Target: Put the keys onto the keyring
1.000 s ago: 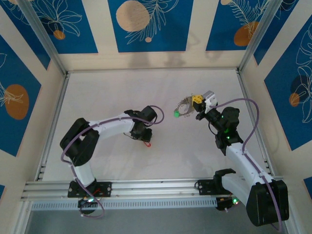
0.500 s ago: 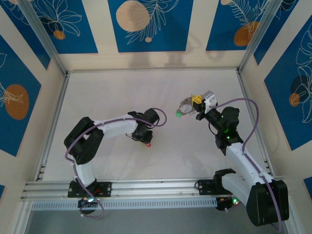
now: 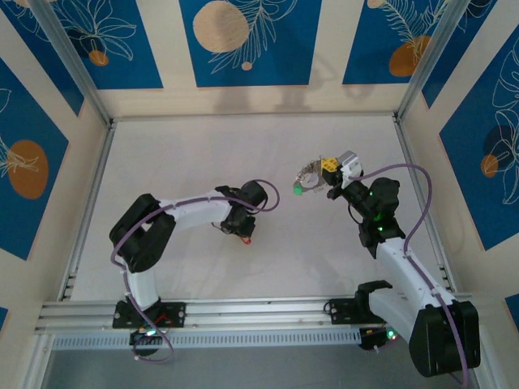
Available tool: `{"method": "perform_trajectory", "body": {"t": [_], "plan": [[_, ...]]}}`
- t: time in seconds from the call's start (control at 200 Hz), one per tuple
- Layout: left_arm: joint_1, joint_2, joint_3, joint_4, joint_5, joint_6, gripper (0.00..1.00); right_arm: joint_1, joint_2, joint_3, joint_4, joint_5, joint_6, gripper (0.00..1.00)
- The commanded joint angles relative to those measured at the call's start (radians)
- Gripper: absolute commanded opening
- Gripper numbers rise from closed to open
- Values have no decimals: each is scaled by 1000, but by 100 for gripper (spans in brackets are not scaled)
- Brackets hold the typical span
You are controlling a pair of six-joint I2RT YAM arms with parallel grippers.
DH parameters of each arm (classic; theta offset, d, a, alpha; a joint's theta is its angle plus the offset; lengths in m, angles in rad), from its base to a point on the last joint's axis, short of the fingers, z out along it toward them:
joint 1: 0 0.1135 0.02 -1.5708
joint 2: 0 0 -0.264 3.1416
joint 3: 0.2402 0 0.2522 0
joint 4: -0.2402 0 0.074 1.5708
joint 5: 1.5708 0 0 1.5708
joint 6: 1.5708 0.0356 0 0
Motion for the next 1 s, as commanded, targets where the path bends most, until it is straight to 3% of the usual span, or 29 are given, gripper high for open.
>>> {"method": "perform_trajectory", "body": {"t": [0.0, 0.995], "plan": [[-11, 14, 16, -3, -33, 24, 18, -5, -25, 40, 47, 5, -18, 0], [-19, 6, -33, 4, -6, -15, 16, -17, -29, 33, 54, -7, -3, 0]]}}
